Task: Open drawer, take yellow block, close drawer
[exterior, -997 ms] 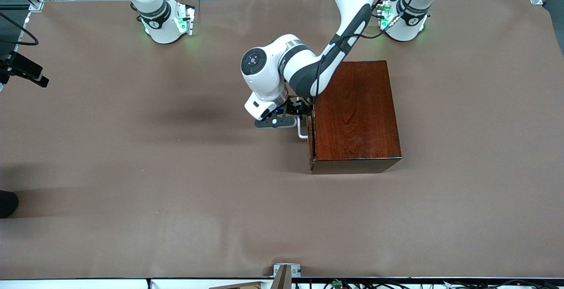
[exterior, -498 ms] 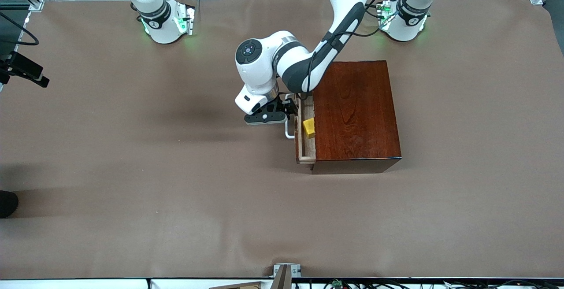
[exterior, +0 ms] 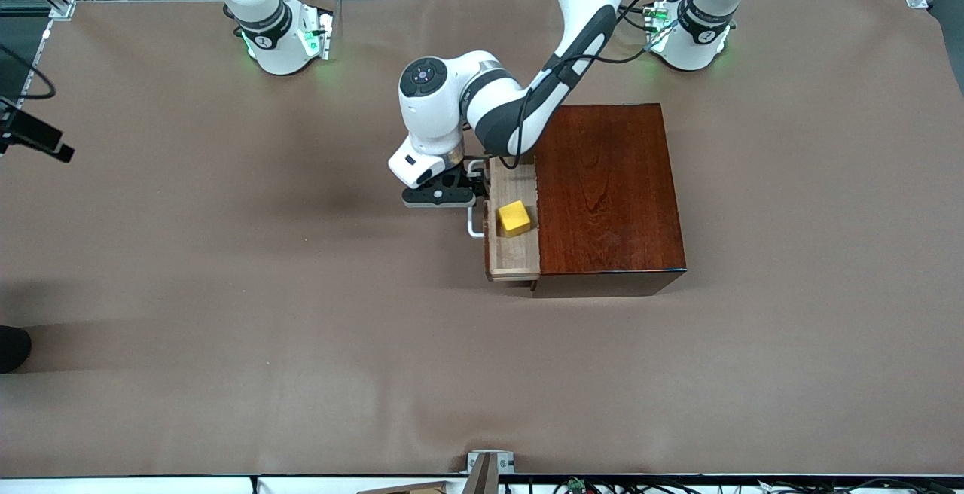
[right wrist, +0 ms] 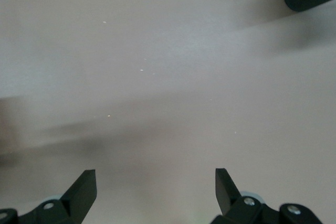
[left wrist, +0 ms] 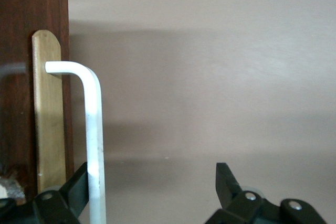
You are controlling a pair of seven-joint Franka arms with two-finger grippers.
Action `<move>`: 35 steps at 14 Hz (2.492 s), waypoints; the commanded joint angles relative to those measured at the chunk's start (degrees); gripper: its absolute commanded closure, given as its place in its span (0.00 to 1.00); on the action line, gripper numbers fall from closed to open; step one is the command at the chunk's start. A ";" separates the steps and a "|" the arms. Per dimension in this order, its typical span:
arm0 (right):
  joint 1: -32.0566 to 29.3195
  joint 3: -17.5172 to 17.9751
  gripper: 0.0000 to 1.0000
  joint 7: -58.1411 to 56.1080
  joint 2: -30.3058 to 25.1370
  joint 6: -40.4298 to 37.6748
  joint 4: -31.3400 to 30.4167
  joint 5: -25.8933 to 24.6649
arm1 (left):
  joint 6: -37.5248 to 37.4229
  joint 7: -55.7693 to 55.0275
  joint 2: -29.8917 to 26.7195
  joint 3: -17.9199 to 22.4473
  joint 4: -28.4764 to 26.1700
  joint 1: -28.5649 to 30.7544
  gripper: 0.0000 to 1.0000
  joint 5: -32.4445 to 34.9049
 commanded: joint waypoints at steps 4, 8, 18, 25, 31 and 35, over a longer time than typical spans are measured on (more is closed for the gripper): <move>1.39 0.70 0.00 0.24 7.89 -1.90 0.47 0.11 | 6.32 -3.36 1.26 -0.20 1.69 -0.55 0.00 -3.33; 0.95 0.70 0.00 0.42 11.67 0.30 0.39 0.37 | 8.16 -3.36 1.26 -0.20 1.69 -0.55 0.00 -4.73; 1.92 0.70 0.00 7.52 14.57 2.76 0.12 5.73 | 13.26 -3.09 1.87 -1.17 1.78 -1.69 0.00 -4.73; 7.19 0.70 0.00 31.23 14.66 2.76 0.12 10.03 | 16.34 -3.27 1.96 -2.05 2.13 -1.52 0.00 -4.82; 10.27 0.70 0.00 45.12 14.75 3.90 0.21 14.32 | 13.98 -3.44 -0.66 -1.87 2.92 0.40 0.00 -5.69; 15.35 0.70 0.00 55.58 14.84 5.13 0.21 15.49 | -1.37 -2.92 -11.45 -1.35 2.48 5.15 0.00 -7.55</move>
